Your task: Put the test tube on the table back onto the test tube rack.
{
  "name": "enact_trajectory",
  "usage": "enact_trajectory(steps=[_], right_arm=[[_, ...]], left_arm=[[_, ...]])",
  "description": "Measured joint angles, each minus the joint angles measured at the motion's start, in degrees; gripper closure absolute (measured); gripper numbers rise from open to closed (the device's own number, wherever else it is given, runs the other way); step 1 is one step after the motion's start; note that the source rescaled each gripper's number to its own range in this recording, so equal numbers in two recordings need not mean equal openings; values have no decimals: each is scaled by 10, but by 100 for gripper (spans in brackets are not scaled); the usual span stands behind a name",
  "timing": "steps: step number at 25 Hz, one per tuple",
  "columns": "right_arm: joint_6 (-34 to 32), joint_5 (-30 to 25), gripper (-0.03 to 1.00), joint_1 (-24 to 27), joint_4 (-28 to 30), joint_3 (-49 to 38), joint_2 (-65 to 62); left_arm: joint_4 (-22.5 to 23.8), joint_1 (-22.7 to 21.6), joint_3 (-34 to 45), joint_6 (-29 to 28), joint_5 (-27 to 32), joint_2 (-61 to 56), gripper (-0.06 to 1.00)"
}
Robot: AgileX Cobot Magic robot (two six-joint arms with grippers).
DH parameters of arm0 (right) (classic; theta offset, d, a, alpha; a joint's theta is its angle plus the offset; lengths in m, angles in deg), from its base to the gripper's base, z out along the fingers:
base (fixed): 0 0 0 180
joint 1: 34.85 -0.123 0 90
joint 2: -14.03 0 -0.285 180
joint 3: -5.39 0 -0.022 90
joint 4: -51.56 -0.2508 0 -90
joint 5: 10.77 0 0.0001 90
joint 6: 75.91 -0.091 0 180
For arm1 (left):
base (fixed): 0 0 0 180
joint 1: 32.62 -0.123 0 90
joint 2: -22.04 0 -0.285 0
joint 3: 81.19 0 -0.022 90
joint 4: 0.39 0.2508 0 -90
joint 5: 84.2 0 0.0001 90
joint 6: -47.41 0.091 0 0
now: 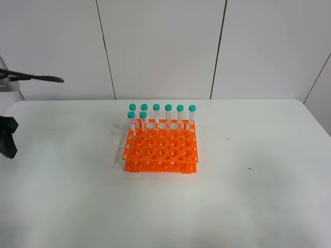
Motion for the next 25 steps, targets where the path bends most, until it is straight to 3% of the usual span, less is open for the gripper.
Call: enact_trajectory(steps=[10, 21, 25], right_arm=[[0, 0, -3, 0, 0, 0, 0], [0, 0, -3, 0, 0, 0, 0], [0, 0, -3, 0, 0, 0, 0]], left_arm=[[-26, 0, 258, 1, -22, -326, -1], [-23, 1, 273, 1, -36, -566, -1], [-23, 24, 273, 1, -36, -629, -1]])
